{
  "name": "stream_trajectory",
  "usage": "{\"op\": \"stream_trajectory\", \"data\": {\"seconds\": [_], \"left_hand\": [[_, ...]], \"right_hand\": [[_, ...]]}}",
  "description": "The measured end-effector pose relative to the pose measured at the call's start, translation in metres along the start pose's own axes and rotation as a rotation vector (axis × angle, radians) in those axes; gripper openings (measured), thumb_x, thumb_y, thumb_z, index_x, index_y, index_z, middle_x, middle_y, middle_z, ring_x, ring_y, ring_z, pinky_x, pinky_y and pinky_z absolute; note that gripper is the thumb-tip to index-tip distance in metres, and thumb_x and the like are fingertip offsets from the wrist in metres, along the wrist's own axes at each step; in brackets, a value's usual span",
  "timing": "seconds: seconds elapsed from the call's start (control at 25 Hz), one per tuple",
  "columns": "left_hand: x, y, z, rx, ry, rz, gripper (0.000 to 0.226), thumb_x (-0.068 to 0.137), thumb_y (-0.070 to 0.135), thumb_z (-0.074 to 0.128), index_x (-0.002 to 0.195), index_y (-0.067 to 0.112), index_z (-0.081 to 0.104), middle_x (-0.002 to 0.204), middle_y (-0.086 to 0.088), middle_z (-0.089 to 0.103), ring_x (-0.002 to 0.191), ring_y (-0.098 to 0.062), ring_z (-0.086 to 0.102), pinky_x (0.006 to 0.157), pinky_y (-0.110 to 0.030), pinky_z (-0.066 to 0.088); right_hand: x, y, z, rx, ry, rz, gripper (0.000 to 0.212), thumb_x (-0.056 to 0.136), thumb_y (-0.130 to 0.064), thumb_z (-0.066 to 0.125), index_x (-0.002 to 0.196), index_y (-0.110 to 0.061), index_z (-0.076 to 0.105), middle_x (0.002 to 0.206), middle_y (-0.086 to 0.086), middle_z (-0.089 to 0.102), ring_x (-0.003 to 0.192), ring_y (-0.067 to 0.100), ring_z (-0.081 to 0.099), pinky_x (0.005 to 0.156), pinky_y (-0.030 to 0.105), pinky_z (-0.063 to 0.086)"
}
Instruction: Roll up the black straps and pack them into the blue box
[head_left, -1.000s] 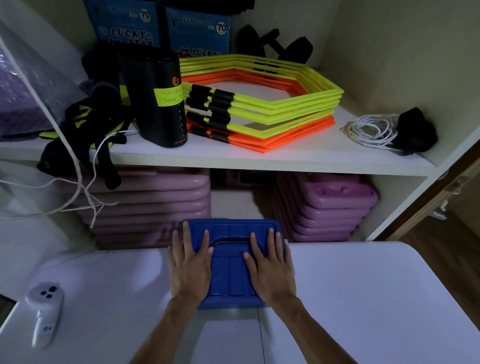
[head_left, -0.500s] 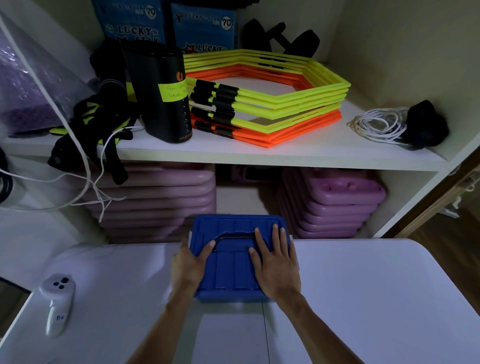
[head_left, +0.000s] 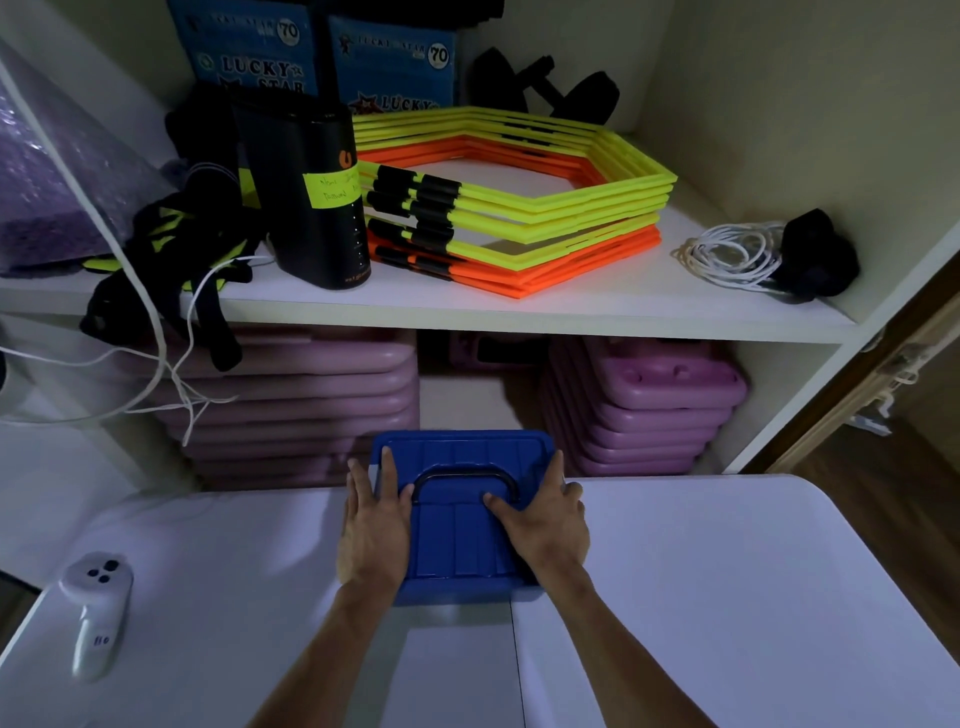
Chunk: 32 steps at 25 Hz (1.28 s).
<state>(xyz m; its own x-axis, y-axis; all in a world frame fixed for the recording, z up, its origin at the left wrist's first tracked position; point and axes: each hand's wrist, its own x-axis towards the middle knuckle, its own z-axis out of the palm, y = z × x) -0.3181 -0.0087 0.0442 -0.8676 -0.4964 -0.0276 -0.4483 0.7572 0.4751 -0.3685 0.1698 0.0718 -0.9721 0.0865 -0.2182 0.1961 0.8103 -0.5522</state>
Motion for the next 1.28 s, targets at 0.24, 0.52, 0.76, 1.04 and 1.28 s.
{"op": "stream_trajectory", "data": {"seconds": [0.24,0.52,0.76,1.04,1.28], "left_hand": [[-0.001,-0.001,0.001,0.06,0.0,0.02,0.059,0.1,0.044,0.024,0.153,0.026,0.004,0.16,-0.02,0.001,0.145,-0.035,0.019,0.111,-0.044,0.035],[-0.001,0.0,-0.001,0.066,-0.017,0.034,0.059,0.1,0.045,0.024,0.153,0.025,0.006,0.16,-0.02,0.003,0.139,-0.038,0.032,0.101,-0.049,0.045],[-0.001,0.001,-0.001,0.074,-0.025,0.028,0.06,0.1,0.045,0.024,0.153,0.024,0.005,0.16,-0.019,0.002,0.137,-0.036,0.036,0.099,-0.046,0.047],[0.0,0.006,-0.002,0.074,-0.031,0.014,0.059,0.1,0.043,0.024,0.153,0.023,0.007,0.16,-0.019,0.001,0.141,-0.036,0.03,0.099,-0.047,0.046],[0.0,0.004,-0.002,0.014,-0.047,0.01,0.06,0.1,0.044,0.024,0.153,0.022,0.008,0.16,-0.018,0.002,0.139,-0.037,0.032,0.098,-0.048,0.046]], "right_hand": [[-0.007,-0.009,0.0,-0.282,0.083,-0.04,0.111,0.079,-0.077,0.051,0.155,-0.017,-0.003,0.123,0.017,0.052,0.104,0.03,0.058,0.09,0.04,0.046],[-0.012,-0.011,0.003,-0.302,0.087,-0.02,0.106,0.083,-0.074,0.047,0.154,-0.016,-0.006,0.123,0.017,0.048,0.106,0.03,0.054,0.092,0.041,0.043],[-0.008,-0.01,0.004,-0.106,0.088,0.037,0.12,0.076,-0.069,0.065,0.153,-0.006,-0.002,0.135,0.02,0.044,0.12,0.034,0.048,0.098,0.041,0.042],[-0.007,-0.018,0.013,-0.321,0.244,-0.004,0.069,0.078,-0.061,0.069,0.119,-0.009,0.052,0.114,0.015,0.05,0.094,0.031,0.057,0.083,0.041,0.045],[-0.015,-0.01,0.024,-0.32,0.266,-0.066,0.07,0.085,-0.064,0.056,0.132,-0.013,0.05,0.13,0.019,0.048,0.099,0.033,0.056,0.082,0.044,0.046]]}}
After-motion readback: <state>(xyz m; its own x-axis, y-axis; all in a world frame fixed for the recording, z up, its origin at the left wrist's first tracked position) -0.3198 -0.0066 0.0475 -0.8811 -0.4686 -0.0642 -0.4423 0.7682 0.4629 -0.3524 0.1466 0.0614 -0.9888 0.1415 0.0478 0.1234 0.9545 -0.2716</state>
